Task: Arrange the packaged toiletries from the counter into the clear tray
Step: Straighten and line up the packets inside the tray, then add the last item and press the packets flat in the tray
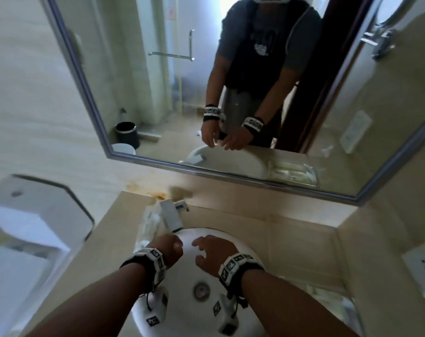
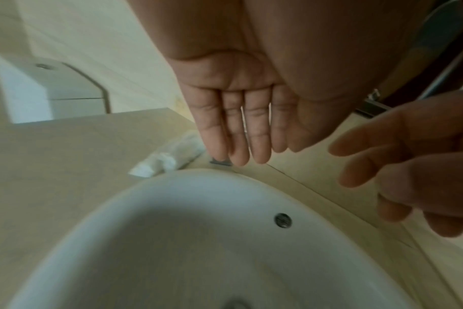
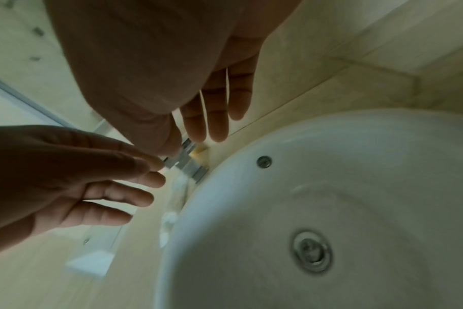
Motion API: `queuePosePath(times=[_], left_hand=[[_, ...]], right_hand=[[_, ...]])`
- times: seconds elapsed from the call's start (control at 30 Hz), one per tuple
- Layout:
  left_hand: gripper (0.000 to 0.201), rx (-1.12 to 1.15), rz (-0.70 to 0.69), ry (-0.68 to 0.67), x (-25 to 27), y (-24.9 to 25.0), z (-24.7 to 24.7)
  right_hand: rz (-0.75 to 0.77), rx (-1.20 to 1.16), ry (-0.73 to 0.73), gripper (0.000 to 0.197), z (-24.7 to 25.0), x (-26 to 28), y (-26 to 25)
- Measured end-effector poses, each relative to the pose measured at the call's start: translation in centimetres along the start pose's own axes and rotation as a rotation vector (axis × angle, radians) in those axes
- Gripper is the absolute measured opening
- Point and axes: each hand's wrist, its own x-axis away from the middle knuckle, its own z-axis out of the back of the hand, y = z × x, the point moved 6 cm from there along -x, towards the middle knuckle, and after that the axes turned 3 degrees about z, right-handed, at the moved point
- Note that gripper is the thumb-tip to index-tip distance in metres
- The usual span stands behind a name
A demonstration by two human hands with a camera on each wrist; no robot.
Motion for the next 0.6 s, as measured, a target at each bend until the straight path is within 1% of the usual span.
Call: queuePosePath(times=[0.13,0.23,0.33,0.47,0.6], left_hand=[[0.021,0.06,0.126,0.008,0.1,-6.7,0.9],[0.018,0.058,0.155,0.015,0.3,-10.3,1.3],[0.026,0.104,0.215,0.059,0.2,-13.6,1.4],[0.032,0.209,0.249,0.084,-0.5,-17.1,1.3],[0.037,0.243,0.228,0.091,-1.8,-19.1,1.3]], right_hand=[[0.074,0.016,-0.082,0.051,-1.7,-3.0,-5.2],[0.117,0.036,-0.136,0.052,-3.0,-5.0,-8.1],[0.132,0.051,-0.171,0.051,-4.1,-6.9,-10.4],[0.111,0.065,-0.218,0.049,-5.6,-9.3,-12.3],[0.032,0.053,-0.258,0.044,-6.8,-11.5,-12.9]])
